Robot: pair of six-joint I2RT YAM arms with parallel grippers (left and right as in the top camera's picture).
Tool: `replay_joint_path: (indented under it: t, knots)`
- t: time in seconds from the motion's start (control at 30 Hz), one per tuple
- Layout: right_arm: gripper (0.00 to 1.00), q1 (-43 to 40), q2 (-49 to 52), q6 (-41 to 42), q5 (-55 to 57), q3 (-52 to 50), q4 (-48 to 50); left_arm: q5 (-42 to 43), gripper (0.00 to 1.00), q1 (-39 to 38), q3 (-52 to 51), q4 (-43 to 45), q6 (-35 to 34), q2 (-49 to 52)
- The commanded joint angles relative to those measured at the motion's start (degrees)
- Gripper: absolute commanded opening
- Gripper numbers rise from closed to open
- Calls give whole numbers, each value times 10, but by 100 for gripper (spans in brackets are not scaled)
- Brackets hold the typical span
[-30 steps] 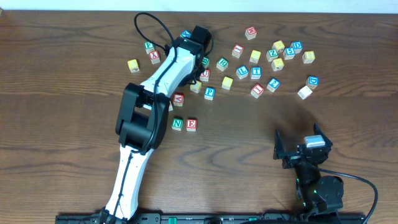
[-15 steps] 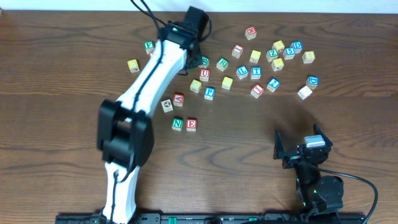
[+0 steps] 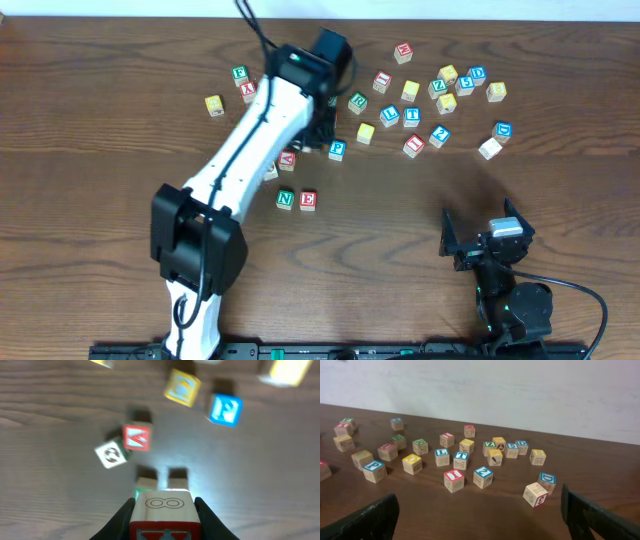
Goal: Spell out NEURIPS
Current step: 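Carry the U block to the right of the E block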
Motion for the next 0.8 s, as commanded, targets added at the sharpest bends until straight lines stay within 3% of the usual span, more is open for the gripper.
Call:
replay_joint_path:
  t: [0.0, 0.13, 0.43, 0.77]
  knots:
    - [99, -4, -2, 7, 5, 0, -2, 7, 8, -34, -23, 7, 11, 6]
    - [99, -4, -2, 7, 5, 0, -2, 7, 8, -69, -60, 46, -3, 6]
    - [99, -4, -2, 7, 5, 0, -2, -15, 7, -141, -166, 145, -116, 6]
    - [99, -4, -2, 7, 5, 0, -2, -121, 7, -209, -209, 207, -207, 6]
